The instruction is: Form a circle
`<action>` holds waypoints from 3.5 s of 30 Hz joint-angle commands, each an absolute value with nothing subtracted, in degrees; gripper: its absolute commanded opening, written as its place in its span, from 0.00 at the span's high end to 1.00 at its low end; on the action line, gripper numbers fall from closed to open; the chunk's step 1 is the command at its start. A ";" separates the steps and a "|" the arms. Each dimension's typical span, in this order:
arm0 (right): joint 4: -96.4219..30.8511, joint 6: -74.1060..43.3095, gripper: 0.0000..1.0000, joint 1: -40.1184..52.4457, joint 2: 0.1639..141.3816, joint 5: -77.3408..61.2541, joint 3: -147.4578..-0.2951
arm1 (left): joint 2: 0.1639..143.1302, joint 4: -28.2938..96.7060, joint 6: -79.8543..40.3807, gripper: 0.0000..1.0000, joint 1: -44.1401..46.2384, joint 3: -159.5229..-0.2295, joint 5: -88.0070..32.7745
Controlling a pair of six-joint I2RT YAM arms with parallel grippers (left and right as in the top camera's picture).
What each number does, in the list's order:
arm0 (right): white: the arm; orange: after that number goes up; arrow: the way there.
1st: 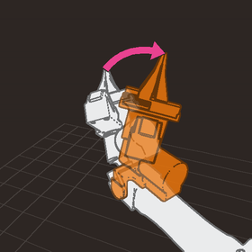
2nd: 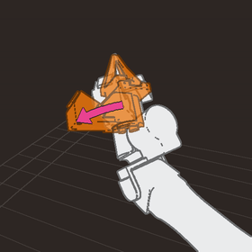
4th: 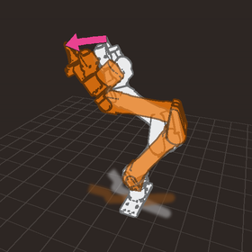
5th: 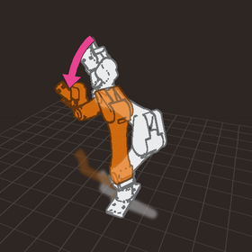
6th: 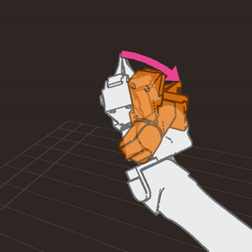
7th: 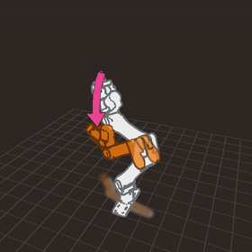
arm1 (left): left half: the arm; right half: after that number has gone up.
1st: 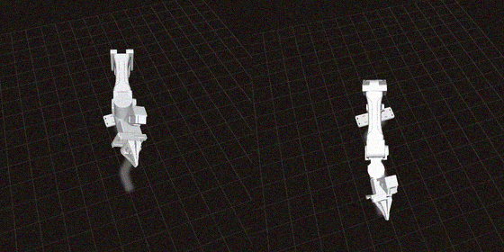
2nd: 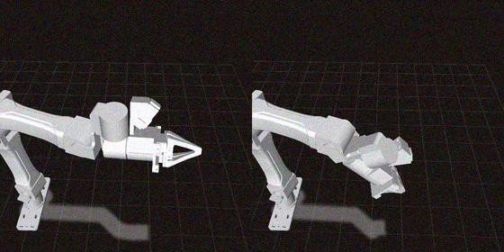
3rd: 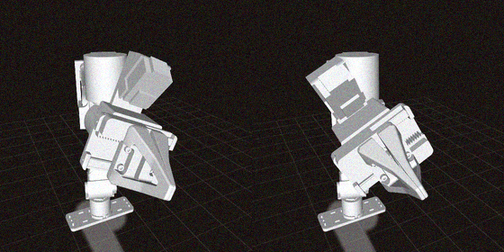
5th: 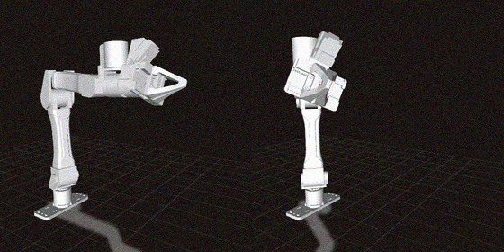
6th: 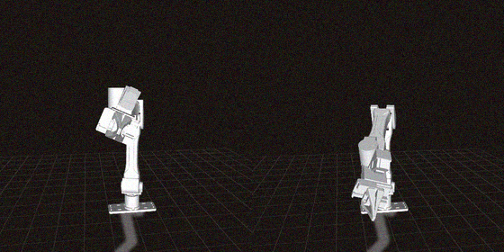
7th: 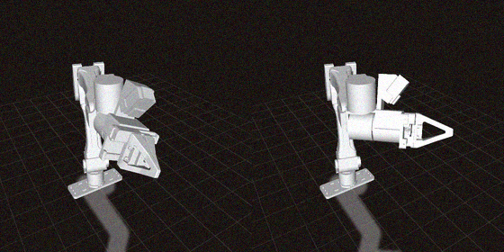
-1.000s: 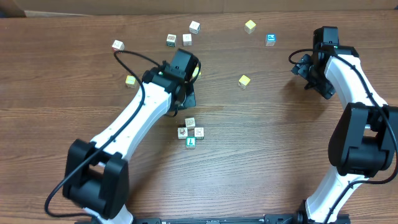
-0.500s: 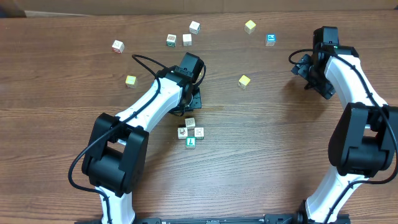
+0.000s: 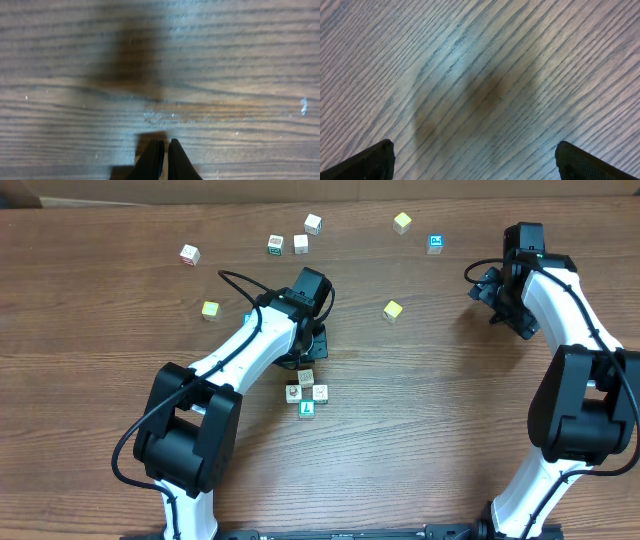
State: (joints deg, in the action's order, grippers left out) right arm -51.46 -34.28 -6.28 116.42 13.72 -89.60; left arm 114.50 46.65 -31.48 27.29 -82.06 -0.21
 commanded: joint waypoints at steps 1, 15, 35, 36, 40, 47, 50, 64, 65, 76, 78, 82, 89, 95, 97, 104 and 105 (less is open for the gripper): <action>-51.22 -34.24 0.00 -6.13 114.91 13.89 -89.62 | 115.09 45.56 -32.01 0.96 27.51 -81.67 2.39; -51.22 -34.26 0.00 -6.13 114.91 13.89 -89.62 | 115.13 43.38 -32.42 0.96 27.81 -78.28 3.36; -51.22 -34.26 0.00 -6.13 114.91 13.89 -89.62 | 115.11 43.75 -32.93 0.96 28.25 -77.73 1.43; -51.22 -34.24 0.00 -6.13 114.91 13.89 -89.62 | 115.13 43.75 -32.88 0.96 28.36 -77.73 1.43; -51.22 -34.26 0.00 -6.13 114.91 13.89 -89.62 | 115.11 43.64 -32.23 0.96 28.86 -77.73 1.45; -51.22 -34.26 0.00 -6.13 114.91 13.89 -89.62 | 115.11 43.94 -32.14 0.96 29.08 -77.73 1.52; -51.22 -34.26 0.00 -6.13 114.91 13.89 -89.62 | 115.13 44.31 -32.16 0.96 29.08 -77.73 1.48; -51.22 -34.26 0.00 -6.13 114.91 13.89 -89.62 | 115.11 44.97 -32.14 0.96 29.08 -77.73 1.45; -51.22 -34.24 0.00 -6.13 114.91 13.89 -89.62 | 115.11 44.95 -32.16 0.96 29.08 -77.73 1.45; -51.22 -34.24 0.00 -6.13 114.91 13.89 -89.62 | 115.07 43.79 -32.14 0.96 27.31 -80.29 4.69; -51.22 -34.26 0.00 -6.13 114.91 13.89 -89.62 | 115.07 44.40 -32.14 0.96 26.44 -82.06 4.95; -51.22 -34.26 0.00 -6.13 114.91 13.89 -89.62 | 115.07 45.52 -32.38 0.96 22.81 -85.45 4.82; -51.22 -34.24 0.00 -6.13 114.91 13.89 -89.62 | 115.07 49.23 -32.34 0.96 17.08 -85.78 4.89; -51.22 -34.24 0.00 -6.13 114.91 13.89 -89.62 | 115.07 50.35 -32.36 0.96 13.19 -85.65 4.86; -51.22 -34.24 0.00 -6.13 114.91 13.89 -89.62 | 115.07 50.30 -32.36 0.96 12.36 -85.65 4.86; -51.22 -34.24 0.00 -6.13 114.91 13.89 -89.62 | 115.07 51.27 -32.34 0.01 11.22 -85.65 4.84; -51.22 -34.26 0.00 -6.13 114.91 13.89 -89.62 | 115.07 51.16 -32.34 0.00 11.29 -85.65 4.89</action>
